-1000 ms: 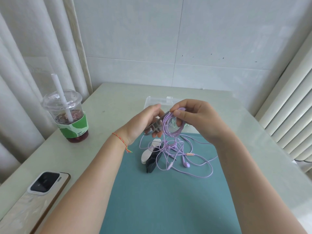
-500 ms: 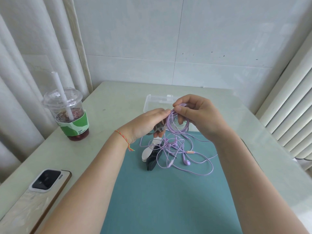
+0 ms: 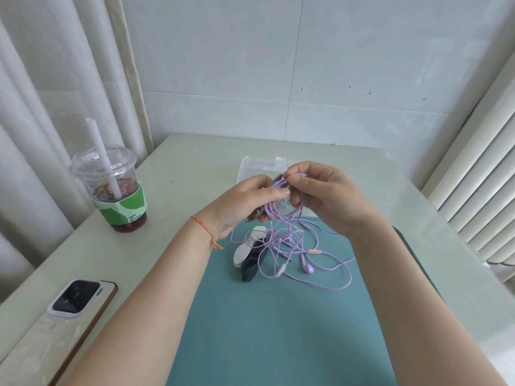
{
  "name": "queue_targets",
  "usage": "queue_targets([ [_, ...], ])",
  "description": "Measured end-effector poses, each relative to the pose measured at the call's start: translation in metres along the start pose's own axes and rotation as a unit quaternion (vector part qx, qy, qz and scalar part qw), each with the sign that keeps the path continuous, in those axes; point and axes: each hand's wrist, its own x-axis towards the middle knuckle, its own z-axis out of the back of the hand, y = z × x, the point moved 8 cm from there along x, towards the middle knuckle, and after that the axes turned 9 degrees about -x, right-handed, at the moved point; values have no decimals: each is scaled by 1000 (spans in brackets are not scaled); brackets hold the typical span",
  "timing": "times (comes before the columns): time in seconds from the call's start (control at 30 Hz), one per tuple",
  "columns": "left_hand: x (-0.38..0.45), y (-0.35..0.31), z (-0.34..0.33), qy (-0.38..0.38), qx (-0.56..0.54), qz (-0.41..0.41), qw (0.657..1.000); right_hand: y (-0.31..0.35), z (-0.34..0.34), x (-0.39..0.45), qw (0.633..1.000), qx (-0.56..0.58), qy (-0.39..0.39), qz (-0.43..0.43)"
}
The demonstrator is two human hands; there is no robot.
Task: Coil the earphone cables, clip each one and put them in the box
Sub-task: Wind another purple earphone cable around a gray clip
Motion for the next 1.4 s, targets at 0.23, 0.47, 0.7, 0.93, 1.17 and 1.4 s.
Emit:
queue_targets([
  [0.23, 1, -6, -8, 47, -23, -24, 998, -9, -5, -1, 998, 40, 32, -48],
  [0.47, 5, -6, -3, -28, -140, -50, 988, -15, -6, 6, 997, 52, -36, -37],
  [0.7, 0, -14, -12, 6, -120, -54, 991, -14, -8, 5, 997, 40, -44, -41],
  [0.93, 3, -8, 6, -133, -118, -90, 980, -13, -3, 5, 995, 44, -76, -39],
  [1.17, 3, -13, 15, -134, -9, -102, 986, -15, 9, 3, 990, -40, -128, -47],
  [1.4, 3, -7, 23, -126, 18, -63, 990, -17, 14, 4, 977, -151, -142, -55],
])
